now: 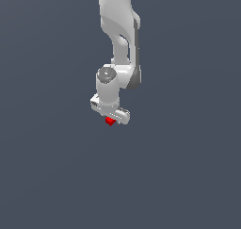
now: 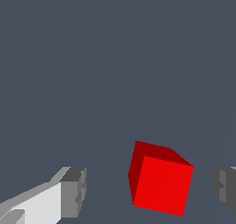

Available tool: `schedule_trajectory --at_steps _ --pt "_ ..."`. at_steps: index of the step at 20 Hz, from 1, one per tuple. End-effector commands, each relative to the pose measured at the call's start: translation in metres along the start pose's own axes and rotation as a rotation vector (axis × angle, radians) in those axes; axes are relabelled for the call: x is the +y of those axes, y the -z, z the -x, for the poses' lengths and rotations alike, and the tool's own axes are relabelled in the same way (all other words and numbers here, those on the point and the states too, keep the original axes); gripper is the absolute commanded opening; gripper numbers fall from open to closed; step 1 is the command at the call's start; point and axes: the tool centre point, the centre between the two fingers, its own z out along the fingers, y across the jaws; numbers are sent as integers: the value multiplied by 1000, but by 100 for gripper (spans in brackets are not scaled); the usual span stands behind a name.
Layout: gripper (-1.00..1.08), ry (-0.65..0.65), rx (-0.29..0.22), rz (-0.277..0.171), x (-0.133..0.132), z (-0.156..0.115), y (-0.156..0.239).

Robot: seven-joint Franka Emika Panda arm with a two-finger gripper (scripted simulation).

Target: Pick up the red cube and move it to a goal position.

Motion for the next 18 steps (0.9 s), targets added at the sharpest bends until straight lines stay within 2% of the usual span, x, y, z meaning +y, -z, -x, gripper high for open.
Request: schedule_trajectory --at_steps 1,7,13,14,18 --pt "100 -71 3 -3 6 5 -14" --pt "100 -183 5 -9 14 13 -36" --pt "100 -222 6 -12 16 16 -45" --pt "-100 -222 6 -12 16 16 -45" --pt "-100 -222 6 -12 16 16 -45"
